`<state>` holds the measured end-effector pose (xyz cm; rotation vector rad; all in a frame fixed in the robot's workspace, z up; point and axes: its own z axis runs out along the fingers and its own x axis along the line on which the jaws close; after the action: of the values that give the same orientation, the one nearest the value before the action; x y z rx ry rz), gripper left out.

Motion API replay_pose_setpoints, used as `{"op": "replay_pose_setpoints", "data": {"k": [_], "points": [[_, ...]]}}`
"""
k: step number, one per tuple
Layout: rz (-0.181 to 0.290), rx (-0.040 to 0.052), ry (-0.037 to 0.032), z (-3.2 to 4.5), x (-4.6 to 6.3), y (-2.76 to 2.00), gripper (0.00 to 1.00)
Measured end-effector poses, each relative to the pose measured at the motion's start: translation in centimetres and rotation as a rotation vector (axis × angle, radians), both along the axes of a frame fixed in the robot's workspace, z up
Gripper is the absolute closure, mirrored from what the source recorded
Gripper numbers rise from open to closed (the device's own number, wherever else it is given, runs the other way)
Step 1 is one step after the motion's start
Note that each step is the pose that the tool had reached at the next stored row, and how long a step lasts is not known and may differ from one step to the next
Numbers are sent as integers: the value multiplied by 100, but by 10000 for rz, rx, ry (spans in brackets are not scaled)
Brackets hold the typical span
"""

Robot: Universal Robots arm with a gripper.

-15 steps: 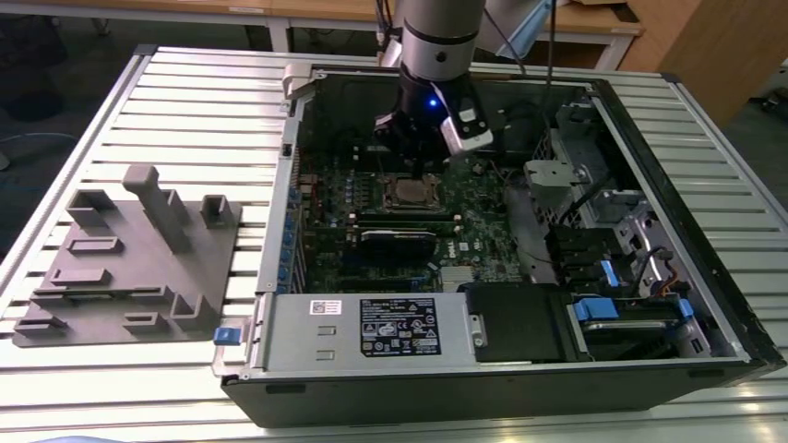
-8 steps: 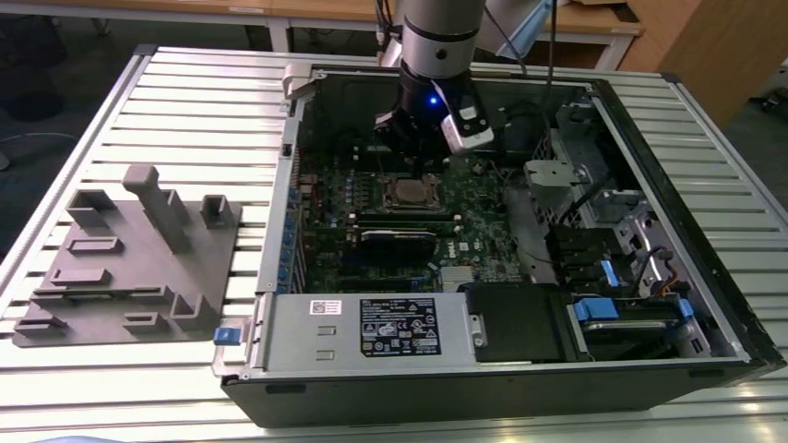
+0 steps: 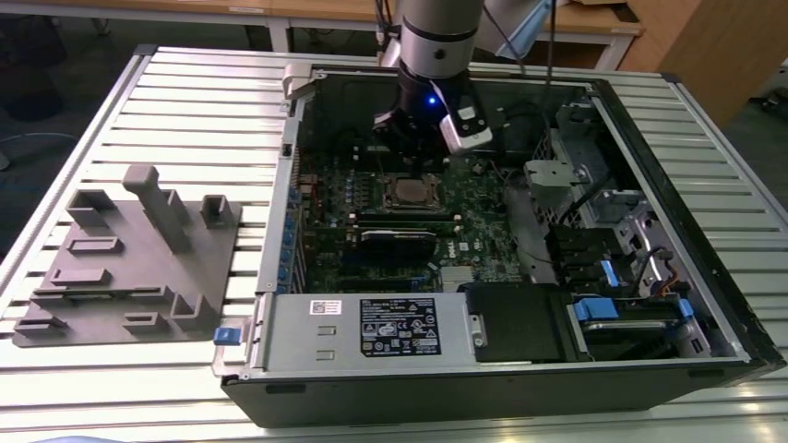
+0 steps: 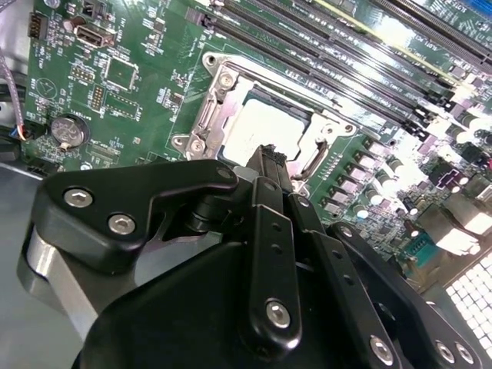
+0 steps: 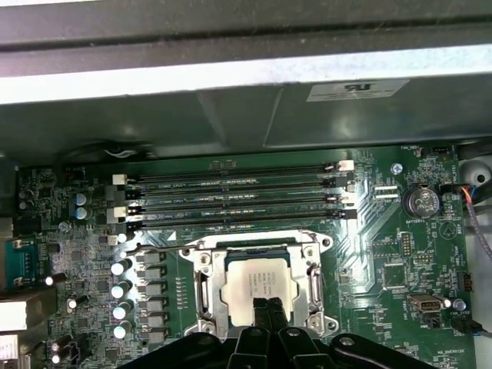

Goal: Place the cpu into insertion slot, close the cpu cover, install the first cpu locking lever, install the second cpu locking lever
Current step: 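Install the first cpu locking lever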

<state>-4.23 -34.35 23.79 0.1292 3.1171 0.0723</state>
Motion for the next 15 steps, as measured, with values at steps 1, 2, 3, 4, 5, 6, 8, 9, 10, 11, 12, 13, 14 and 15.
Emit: {"op": "replay_pose_setpoints", "data": {"k": [1,2,3,4,5,6,8,9,10,11,12,13,14,15], "points": [[0,0,0,-1,-13,0,89],[0,0,0,-2,-25,0,89],[0,0,0,-3,-36,0,89],[0,-1,0,-3,-41,0,89],[0,-2,1,-3,-42,0,89],[0,-2,0,-3,-42,0,89],[0,-1,1,-3,-38,0,89],[0,0,0,-3,-38,0,89],[0,0,0,-3,-38,0,89],[0,0,0,-3,-38,0,89],[0,-3,1,1,-38,0,89],[0,-3,2,8,-38,0,89],[0,0,0,17,-38,0,89],[0,-2,1,27,-38,0,89]]}}
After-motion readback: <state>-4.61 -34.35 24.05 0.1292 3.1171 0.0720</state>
